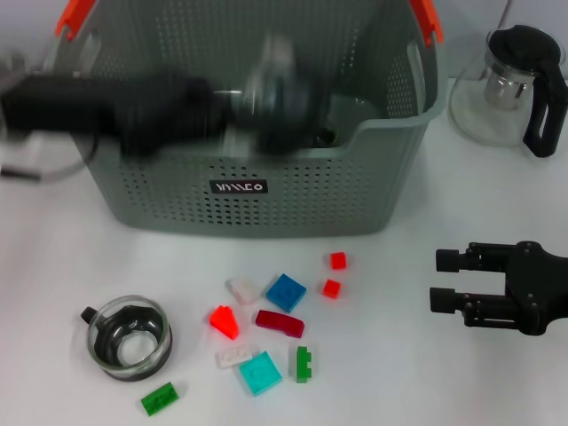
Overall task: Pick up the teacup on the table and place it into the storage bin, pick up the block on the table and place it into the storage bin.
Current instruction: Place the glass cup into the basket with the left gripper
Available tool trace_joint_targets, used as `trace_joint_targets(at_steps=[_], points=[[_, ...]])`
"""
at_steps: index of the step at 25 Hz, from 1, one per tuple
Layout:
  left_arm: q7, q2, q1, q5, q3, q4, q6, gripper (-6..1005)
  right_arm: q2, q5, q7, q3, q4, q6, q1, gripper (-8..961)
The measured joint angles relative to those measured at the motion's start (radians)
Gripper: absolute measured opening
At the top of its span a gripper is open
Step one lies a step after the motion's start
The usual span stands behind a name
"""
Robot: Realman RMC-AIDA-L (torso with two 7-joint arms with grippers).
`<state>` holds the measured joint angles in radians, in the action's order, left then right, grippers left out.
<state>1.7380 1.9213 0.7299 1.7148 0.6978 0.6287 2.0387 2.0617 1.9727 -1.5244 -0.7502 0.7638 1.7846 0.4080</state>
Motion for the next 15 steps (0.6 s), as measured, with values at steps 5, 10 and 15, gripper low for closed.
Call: trace_joint_targets(at_steps=[5,10,15], points=[[0.228,0.041,0.035,-0.056,-0.056,0.153,-0.236,79,0.001,0.000,-0.003,0.000,0.000,-0.001,0.001,701],[0.445,-0.019,0.158,0.223,0.222,0.329,-0.549,93,0.001,0.000,-0.003,0.000,0.000,-0.004,0.008,700],[0.530,-0.031,0.285,0.490,0.304,0.290,-0.593,106,0.001,0.000,-0.003,0.000,0.000,-0.003,0.014,700]])
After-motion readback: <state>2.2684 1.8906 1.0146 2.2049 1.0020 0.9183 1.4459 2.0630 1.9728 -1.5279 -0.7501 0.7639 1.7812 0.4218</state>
